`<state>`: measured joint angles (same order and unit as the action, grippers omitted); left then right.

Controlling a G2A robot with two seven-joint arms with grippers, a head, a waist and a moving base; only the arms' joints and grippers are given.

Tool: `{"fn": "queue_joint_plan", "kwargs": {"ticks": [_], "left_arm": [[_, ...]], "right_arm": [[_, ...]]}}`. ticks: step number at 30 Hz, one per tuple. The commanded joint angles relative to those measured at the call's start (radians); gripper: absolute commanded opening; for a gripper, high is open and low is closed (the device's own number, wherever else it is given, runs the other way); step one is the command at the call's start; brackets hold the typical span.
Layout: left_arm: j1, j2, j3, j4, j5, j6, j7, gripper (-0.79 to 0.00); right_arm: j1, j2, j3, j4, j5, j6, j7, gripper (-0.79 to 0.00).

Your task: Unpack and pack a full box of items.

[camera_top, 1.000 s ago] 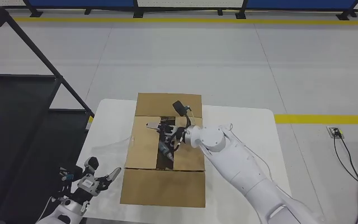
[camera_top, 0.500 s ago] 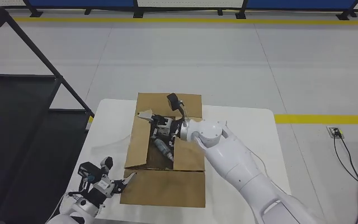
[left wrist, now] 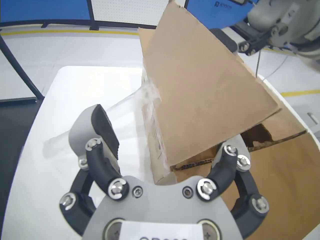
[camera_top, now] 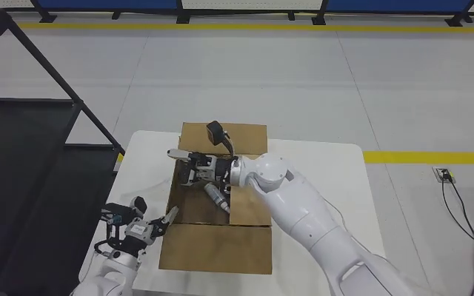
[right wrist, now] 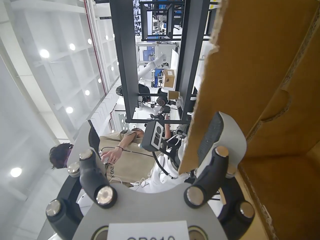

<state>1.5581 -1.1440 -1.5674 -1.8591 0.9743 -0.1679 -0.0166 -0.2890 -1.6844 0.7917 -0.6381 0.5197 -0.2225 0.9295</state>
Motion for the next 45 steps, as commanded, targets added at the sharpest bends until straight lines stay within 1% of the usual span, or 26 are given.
{"fn": "queue_joint_plan", "kwargs": {"ticks": [1, 5, 11, 16, 20, 25, 28, 31, 35, 40, 41, 43, 45], "left_arm": [[0.01, 0.0, -0.024, 0.001, -0.053, -0.012, -0.005, 0.0], [0.04, 0.0, -0.062, 0.004, -0.104, -0.02, -0.003, 0.0], [0.064, -0.001, -0.123, 0.036, -0.179, -0.002, -0.009, 0.0], [0.036, 0.0, -0.147, 0.114, -0.203, 0.013, -0.049, 0.0], [0.003, 0.0, -0.142, 0.177, -0.199, 0.013, -0.068, 0.0], [-0.027, 0.0, -0.128, 0.227, -0.18, 0.009, -0.083, 0.0], [-0.035, 0.0, -0.13, 0.239, -0.175, 0.008, -0.078, 0.0], [-0.013, 0.001, -0.159, 0.207, -0.184, -0.004, -0.056, 0.0], [0.046, 0.003, -0.217, 0.114, -0.197, -0.023, -0.023, 0.0], [0.111, 0.002, -0.279, -0.028, -0.202, -0.035, 0.02, 0.0], [0.124, 0.001, -0.295, -0.065, -0.182, -0.018, 0.041, 0.0], [0.159, -0.001, -0.292, -0.144, -0.138, -0.028, 0.068, 0.0], [0.183, -0.002, -0.279, -0.211, -0.128, -0.061, 0.066, 0.0]], "right_arm": [[0.005, 0.0, 0.007, 0.015, 0.0, -0.01, 0.018, 0.0], [0.011, 0.007, 0.034, 0.045, -0.013, -0.053, 0.0, 0.0], [0.014, 0.042, 0.116, 0.081, -0.011, -0.107, -0.016, 0.0], [-0.001, 0.073, 0.18, 0.079, -0.018, -0.12, -0.032, 0.0], [-0.021, 0.093, 0.219, 0.051, -0.02, -0.117, -0.039, 0.0], [-0.05, 0.112, 0.257, 0.003, -0.029, -0.108, -0.045, 0.0], [-0.067, 0.122, 0.275, -0.026, -0.039, -0.103, -0.046, 0.0], [-0.086, 0.132, 0.292, -0.056, -0.049, -0.102, -0.047, 0.0], [-0.114, 0.145, 0.317, -0.099, -0.064, -0.102, -0.046, 0.0], [-0.15, 0.165, 0.356, -0.151, -0.086, -0.102, -0.057, 0.0], [-0.157, 0.169, 0.365, -0.161, -0.092, -0.102, -0.059, 0.0], [-0.174, 0.18, 0.388, -0.182, -0.11, -0.107, -0.07, 0.0], [-0.197, 0.193, 0.416, -0.208, -0.124, -0.11, -0.077, 0.0]]}}
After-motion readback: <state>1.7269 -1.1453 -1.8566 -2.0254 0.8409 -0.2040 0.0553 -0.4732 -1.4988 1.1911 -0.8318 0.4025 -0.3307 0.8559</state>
